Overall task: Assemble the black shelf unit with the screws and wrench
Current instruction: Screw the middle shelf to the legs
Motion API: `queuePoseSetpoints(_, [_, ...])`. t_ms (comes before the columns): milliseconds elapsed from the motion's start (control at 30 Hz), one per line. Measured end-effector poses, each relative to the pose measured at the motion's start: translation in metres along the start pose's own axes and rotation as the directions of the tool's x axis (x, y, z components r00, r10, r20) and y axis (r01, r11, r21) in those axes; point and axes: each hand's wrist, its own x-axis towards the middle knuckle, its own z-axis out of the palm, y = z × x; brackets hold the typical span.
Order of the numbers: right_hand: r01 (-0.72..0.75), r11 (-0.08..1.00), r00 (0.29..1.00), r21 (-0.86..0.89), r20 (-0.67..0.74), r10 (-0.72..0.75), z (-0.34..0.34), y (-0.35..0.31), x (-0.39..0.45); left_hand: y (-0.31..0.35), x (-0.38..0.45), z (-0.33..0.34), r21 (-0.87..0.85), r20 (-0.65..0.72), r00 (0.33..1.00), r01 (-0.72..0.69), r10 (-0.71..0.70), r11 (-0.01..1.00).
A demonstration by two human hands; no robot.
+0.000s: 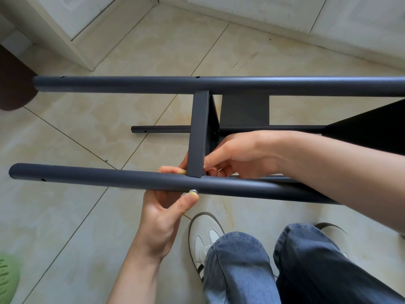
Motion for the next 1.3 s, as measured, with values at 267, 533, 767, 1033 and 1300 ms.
queuePoseSetpoints(267, [0.033,0.999,0.999,0.011,-0.040,-0.032,0.003,-0.001,-0.004,0.002,-0.001,0.001,-0.011,0.031,1.000,0.001,-0.001,1.000])
queuePoseSetpoints(533, [0.021,0.999,0.995,-0.047,-0.100,-0.026,0.006,0.000,-0.002,0.000,-0.001,-0.001,0.014,-0.004,1.000,0.020,-0.020,1.000])
queuePoseSetpoints(767, [0.019,1.000,0.998,-0.003,-0.060,-0.020,0.004,0.000,-0.005,-0.002,0.000,-0.001,0.000,0.006,1.000,0.021,-0.021,1.000])
queuePoseSetpoints(1033, [0.059,0.985,0.966,-0.164,-0.241,-0.098,0.004,-0.006,-0.024,-0.001,-0.002,0.001,-0.025,-0.020,0.999,0.032,-0.032,0.999])
queuePoseSetpoints(1300, [0.234,0.814,0.837,-0.532,-0.316,-0.447,-0.010,-0.029,-0.077,-0.007,-0.013,0.006,-0.067,-0.084,0.996,0.029,-0.035,0.997])
